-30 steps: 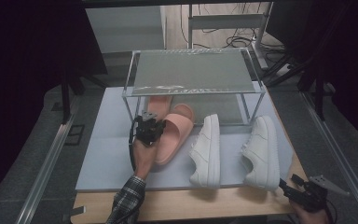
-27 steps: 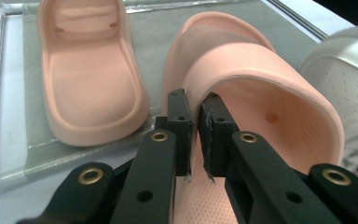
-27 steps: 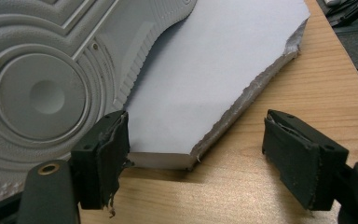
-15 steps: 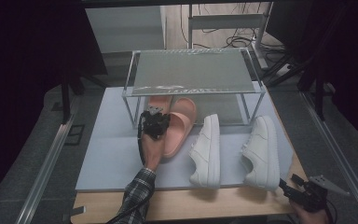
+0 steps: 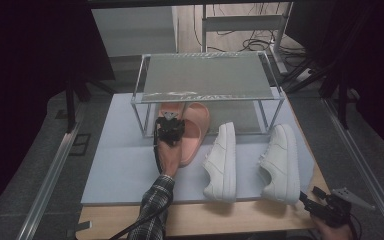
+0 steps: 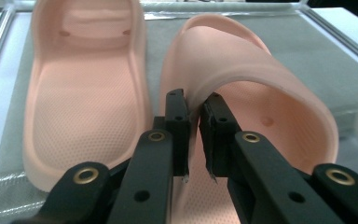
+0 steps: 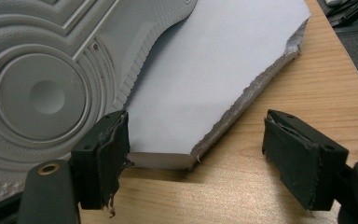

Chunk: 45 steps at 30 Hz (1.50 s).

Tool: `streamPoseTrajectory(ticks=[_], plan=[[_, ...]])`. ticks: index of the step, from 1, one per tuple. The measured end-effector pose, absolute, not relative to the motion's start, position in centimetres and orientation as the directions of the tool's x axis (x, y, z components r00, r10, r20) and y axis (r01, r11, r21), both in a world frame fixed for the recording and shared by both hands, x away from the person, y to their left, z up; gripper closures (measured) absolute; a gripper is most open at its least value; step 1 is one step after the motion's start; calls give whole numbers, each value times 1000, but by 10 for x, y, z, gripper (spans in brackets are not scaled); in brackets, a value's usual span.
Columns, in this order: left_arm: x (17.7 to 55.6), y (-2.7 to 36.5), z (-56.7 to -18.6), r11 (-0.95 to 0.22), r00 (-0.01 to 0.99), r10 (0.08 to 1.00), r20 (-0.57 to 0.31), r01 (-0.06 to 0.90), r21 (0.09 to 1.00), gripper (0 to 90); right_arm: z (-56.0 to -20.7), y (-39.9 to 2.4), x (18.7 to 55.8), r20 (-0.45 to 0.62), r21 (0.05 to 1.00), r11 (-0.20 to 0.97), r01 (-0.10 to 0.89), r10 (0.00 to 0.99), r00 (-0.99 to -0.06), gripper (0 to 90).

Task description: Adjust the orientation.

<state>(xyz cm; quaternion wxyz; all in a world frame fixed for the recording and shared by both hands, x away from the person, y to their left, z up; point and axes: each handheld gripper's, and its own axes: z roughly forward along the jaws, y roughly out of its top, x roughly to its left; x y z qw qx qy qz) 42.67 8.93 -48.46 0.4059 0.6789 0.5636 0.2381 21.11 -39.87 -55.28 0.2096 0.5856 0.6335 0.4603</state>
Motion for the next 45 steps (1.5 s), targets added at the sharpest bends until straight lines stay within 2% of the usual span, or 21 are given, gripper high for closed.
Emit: streamPoseTrajectory(ticks=[4,10,22,27,35,45], plan=[[426,93,-489,-30,238,963,-130,570,821,822,-553,-399,211,274,829,-110,549,935,-227,233],[424,98,-485,-41,266,954,-136,569,822,770,-553,-399,211,273,829,-109,549,935,-226,234],[403,107,-473,-137,373,923,-92,543,829,771,-553,-399,211,273,829,-110,549,935,-226,234],[394,112,-474,-156,429,896,-117,549,821,772,-553,-399,211,274,829,-110,549,935,-226,234],[378,122,-475,-180,496,857,-139,541,822,889,-553,-398,211,273,829,-111,548,936,-224,234],[356,133,-478,-224,549,826,-129,529,818,898,-553,-398,211,273,829,-112,547,936,-224,234]])
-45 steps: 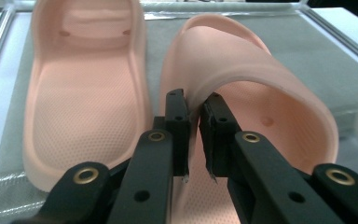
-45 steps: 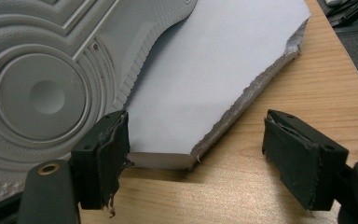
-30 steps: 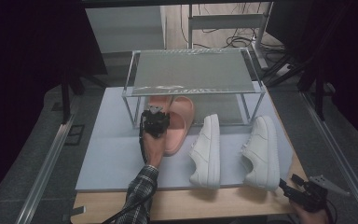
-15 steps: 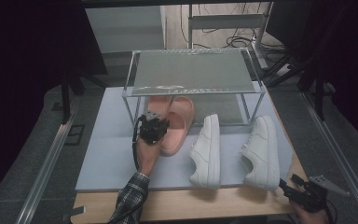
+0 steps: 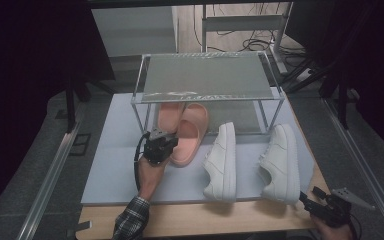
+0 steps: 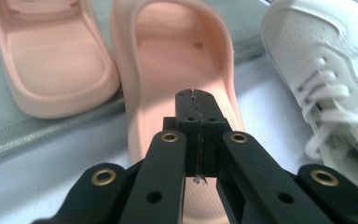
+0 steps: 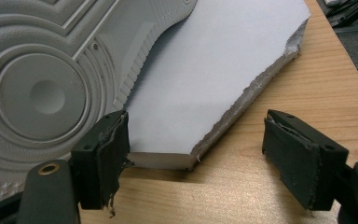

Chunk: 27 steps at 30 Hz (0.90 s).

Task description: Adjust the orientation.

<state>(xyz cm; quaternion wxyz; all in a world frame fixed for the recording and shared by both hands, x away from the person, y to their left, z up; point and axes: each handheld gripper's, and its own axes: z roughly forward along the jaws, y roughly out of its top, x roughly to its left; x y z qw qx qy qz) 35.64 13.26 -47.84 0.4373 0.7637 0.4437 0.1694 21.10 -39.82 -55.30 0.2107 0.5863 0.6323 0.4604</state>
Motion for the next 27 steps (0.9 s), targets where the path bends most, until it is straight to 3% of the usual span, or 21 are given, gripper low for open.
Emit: streamPoseTrajectory(ticks=[27], plan=[[311,140,-508,-301,585,806,-90,535,789,898,-553,-398,211,273,829,-112,547,936,-223,233]])
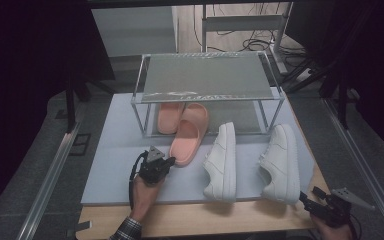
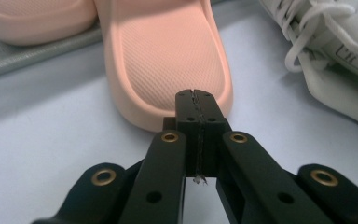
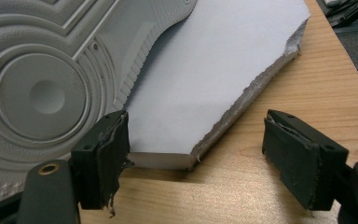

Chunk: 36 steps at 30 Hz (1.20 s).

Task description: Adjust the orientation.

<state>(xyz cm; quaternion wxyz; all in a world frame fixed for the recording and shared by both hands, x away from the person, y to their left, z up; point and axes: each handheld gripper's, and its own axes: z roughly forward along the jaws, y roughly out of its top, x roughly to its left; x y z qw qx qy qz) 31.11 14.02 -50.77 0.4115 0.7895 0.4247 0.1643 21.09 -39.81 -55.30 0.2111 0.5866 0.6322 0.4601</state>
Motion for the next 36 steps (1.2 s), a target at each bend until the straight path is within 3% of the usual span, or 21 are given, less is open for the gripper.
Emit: streamPoseTrajectory(ticks=[36], plan=[[328,106,-513,-359,579,815,-8,516,778,897,-553,-398,211,273,830,-111,547,936,-223,233]])
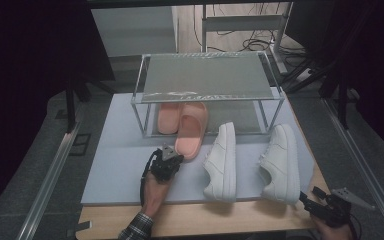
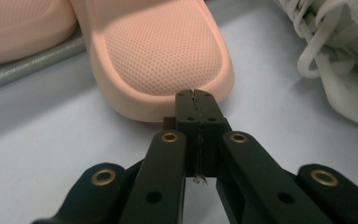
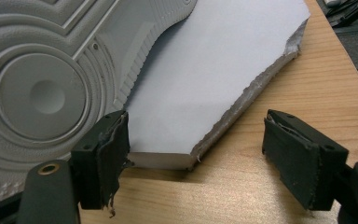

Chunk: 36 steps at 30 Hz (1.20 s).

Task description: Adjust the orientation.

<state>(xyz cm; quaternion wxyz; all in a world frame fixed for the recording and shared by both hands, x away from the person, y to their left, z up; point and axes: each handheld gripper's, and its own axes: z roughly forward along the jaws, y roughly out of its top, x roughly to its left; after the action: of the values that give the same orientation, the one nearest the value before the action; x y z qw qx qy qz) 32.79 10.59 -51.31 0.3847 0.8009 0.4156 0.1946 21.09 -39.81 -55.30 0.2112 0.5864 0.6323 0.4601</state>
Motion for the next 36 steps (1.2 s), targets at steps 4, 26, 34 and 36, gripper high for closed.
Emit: streamPoseTrajectory(ticks=[4,26,34,36], plan=[[333,102,-512,-344,575,818,-17,513,787,897,-553,-398,211,273,830,-111,547,936,-223,233],[369,85,-505,-304,534,845,-26,519,799,897,-553,-398,211,272,830,-111,547,936,-224,233],[384,82,-505,-303,520,854,-22,530,792,897,-553,-398,211,272,830,-109,547,936,-225,234],[388,81,-505,-299,515,857,-25,535,790,897,-553,-398,211,272,830,-109,547,935,-226,234]])
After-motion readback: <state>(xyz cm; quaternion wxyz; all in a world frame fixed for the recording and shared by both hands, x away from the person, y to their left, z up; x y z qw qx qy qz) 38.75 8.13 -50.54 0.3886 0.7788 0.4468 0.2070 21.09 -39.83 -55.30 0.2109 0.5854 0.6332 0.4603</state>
